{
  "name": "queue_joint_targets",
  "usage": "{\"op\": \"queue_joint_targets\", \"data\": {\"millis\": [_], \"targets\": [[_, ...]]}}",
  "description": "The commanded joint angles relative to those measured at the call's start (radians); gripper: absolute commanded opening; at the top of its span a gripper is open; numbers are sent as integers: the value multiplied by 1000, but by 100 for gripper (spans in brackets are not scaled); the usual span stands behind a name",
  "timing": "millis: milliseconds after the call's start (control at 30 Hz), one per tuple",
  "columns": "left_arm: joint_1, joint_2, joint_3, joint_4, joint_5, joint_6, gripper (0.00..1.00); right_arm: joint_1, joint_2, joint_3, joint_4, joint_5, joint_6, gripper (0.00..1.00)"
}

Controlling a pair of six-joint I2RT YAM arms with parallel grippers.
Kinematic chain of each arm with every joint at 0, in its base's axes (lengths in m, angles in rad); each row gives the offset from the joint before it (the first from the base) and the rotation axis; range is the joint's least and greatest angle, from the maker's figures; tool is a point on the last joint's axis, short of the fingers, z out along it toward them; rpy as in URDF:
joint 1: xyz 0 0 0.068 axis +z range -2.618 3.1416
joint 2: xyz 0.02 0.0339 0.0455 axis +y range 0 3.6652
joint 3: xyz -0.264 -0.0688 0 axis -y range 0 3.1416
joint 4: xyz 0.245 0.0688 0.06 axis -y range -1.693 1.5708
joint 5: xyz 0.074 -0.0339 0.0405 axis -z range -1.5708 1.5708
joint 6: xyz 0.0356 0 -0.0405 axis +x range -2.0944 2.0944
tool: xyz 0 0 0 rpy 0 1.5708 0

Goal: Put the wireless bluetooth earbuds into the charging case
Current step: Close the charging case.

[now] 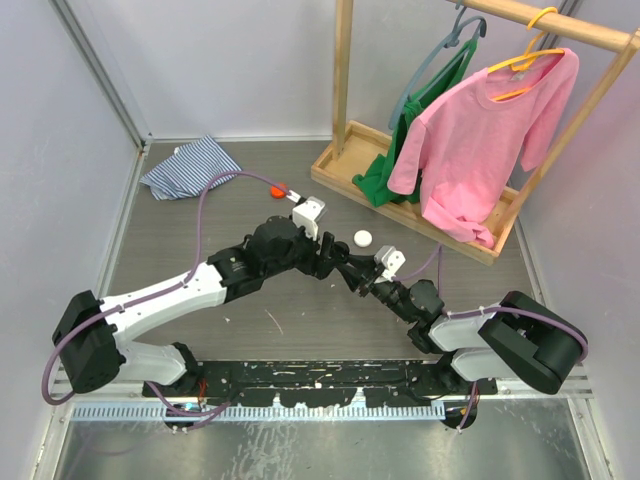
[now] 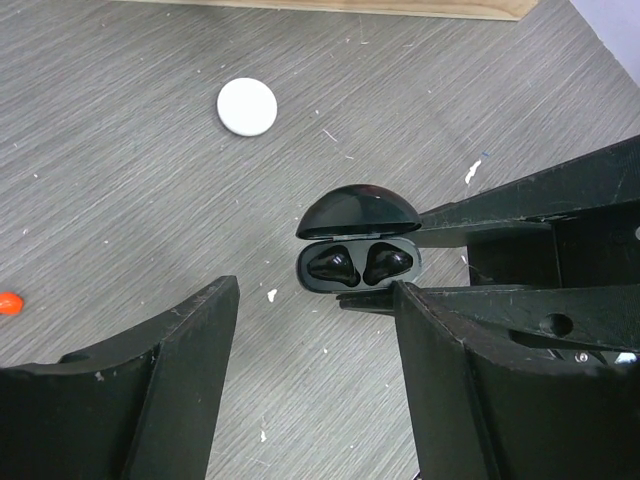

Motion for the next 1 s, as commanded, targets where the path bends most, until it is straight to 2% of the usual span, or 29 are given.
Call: {"op": "queue_joint_targets", "data": {"millis": [0, 133, 333, 533, 700, 967], "targets": [[17, -64, 47, 0, 6, 4, 66, 0, -5, 20, 90, -8, 3, 13], [71, -107, 40, -25, 85, -20, 70, -1, -5, 20, 91, -15, 4, 13], [160, -144, 48, -59, 279, -73, 75, 0, -12, 22, 96, -69, 26, 13], [251, -164, 38, -43, 444, -174, 76, -1, -11, 37, 89, -136, 38, 13], [338, -141, 29, -3, 635, -271, 77, -1, -3, 57, 90, -192, 56, 13], [350, -105, 8, 35, 721, -326, 76, -1, 11, 107, 82, -271, 96, 13]]}}
